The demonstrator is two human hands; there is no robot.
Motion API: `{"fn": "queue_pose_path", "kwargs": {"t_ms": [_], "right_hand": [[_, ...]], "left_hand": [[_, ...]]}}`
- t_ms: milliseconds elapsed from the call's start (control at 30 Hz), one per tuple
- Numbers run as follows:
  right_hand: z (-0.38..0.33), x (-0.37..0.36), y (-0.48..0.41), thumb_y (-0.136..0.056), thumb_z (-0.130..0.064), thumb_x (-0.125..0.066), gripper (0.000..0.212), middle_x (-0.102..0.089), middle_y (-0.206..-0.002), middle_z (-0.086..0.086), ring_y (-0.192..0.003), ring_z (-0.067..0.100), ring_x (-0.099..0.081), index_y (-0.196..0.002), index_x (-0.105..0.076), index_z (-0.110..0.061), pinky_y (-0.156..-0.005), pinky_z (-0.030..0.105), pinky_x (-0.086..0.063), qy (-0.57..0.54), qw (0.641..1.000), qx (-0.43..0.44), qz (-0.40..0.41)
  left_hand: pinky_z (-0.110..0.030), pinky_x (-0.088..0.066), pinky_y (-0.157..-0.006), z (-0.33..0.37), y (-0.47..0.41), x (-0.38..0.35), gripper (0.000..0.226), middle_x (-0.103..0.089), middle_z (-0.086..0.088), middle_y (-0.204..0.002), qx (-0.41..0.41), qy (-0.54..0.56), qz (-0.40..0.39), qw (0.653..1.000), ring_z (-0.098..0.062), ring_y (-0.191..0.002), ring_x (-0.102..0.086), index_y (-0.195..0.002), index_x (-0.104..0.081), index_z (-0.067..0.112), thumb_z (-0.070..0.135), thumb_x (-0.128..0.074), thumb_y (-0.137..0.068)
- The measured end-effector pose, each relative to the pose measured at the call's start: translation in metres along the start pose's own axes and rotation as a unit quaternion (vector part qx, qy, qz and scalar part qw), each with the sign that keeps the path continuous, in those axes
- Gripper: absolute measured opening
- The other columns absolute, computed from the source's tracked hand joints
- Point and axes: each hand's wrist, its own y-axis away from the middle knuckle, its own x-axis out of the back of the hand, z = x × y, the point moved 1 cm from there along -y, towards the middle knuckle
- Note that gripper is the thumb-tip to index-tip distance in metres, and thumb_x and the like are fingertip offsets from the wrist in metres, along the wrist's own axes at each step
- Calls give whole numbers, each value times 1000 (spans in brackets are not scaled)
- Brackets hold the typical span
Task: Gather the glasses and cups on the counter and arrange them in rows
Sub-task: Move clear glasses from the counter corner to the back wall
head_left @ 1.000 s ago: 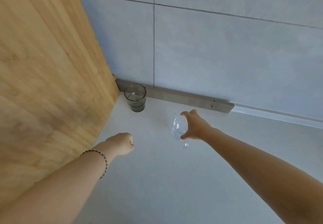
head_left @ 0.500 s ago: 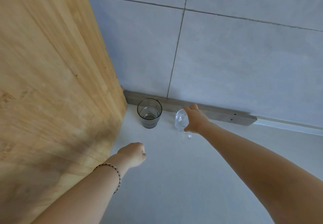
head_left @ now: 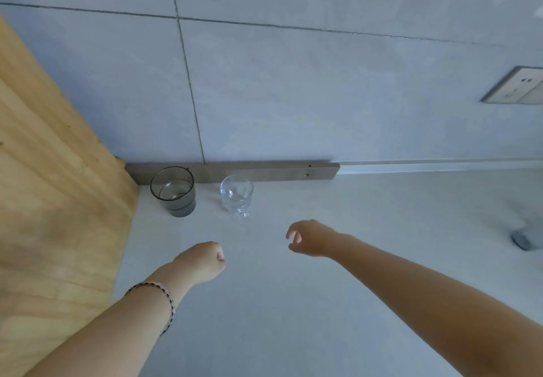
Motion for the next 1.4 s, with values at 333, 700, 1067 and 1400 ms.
{"fn": "queue_pose_path", "kwargs": {"t_ms": [333, 700, 1067, 1400], "right_hand": [[195, -8, 136, -94, -27, -49, 35, -51, -137, 1, -126, 20, -48, -128, -53, -18, -104, 34, -39, -58, 987, -149, 17], [458, -7, 262, -93, -23, -50, 34, -52, -135, 4, -125, 22, -48, -126, -55, -17, -101, 29, -39, -120, 952, -259, 110], [633, 37, 270, -84, -27, -65, 77, -25, -150, 11, -135, 33, -34, -148, -23, -20, -107, 44, -38, -140, 928, -292, 184], [658, 23, 240, -75, -13, -71, 91, -31, -142, 9, -115, 33, -54, -147, -18, -28, -84, 38, -49, -118, 950, -242, 156]], "left_hand": [[-27, -41, -81, 196, 0, -46, 10, -55, 1, -98, -138, -109, -35, 984, -19, -91, -52, -84, -49, 21, 23, -43, -92], [-23, -36, -69, 447, 4, -147, 15, -53, -2, -91, -207, -115, -68, 969, -17, -82, -47, -79, -49, 20, 16, -45, -92], [-27, -42, -88, 592, -4, -205, 17, -60, -5, -117, -183, -159, -81, 967, -21, -103, -55, -103, -58, 16, 23, -44, -95], [-23, -38, -82, 591, -23, -215, 13, -58, -3, -111, -137, -162, -81, 974, -18, -96, -52, -98, -56, 19, 24, -44, -95]]}}
